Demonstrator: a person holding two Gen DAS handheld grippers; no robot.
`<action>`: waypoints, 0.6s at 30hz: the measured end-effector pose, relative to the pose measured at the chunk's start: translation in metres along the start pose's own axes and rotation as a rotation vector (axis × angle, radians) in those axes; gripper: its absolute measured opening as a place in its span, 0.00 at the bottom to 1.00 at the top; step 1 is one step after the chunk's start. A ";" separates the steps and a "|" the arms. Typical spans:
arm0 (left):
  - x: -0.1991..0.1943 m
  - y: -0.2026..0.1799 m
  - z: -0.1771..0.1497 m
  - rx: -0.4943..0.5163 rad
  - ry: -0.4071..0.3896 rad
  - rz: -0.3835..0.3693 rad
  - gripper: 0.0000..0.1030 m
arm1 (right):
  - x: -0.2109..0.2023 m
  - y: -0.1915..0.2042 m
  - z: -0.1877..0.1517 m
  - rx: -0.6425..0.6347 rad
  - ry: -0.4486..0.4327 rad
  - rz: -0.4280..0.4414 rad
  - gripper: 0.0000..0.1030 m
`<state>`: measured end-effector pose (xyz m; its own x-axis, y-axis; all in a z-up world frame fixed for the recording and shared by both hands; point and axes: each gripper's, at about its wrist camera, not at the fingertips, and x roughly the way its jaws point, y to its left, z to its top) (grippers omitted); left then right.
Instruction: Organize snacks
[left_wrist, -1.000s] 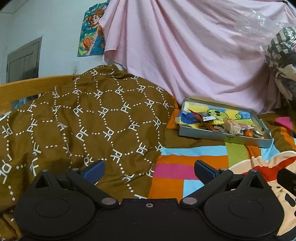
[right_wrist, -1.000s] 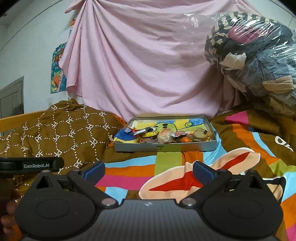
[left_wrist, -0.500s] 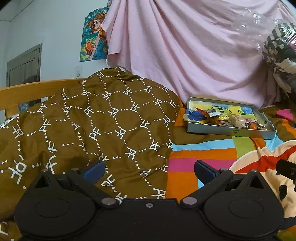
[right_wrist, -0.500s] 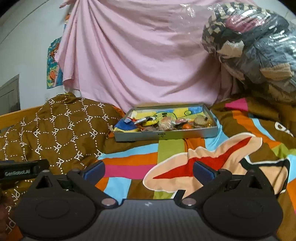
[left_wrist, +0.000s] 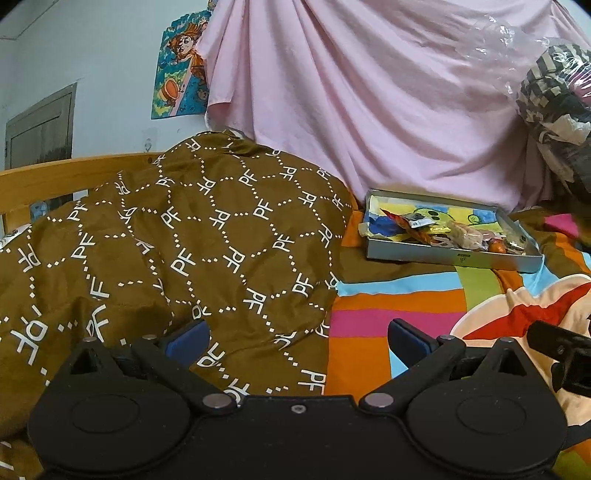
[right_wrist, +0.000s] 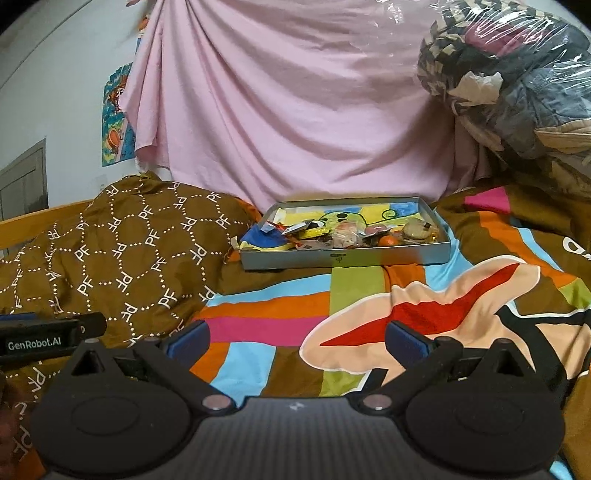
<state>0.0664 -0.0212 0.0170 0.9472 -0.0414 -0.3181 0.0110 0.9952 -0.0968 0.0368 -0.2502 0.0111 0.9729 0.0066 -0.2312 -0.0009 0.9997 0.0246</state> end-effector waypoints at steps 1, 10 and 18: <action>0.000 0.000 0.000 0.000 -0.001 0.000 0.99 | 0.000 0.000 0.000 -0.002 -0.001 0.001 1.00; 0.000 0.003 0.001 -0.027 0.010 0.005 0.99 | 0.000 0.001 -0.001 -0.019 0.003 -0.005 1.00; 0.001 0.005 0.000 -0.025 0.031 0.027 0.99 | -0.001 0.007 -0.002 -0.071 -0.003 0.005 1.00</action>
<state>0.0673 -0.0162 0.0162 0.9365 -0.0173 -0.3503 -0.0232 0.9935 -0.1111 0.0353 -0.2428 0.0096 0.9735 0.0115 -0.2286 -0.0219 0.9988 -0.0431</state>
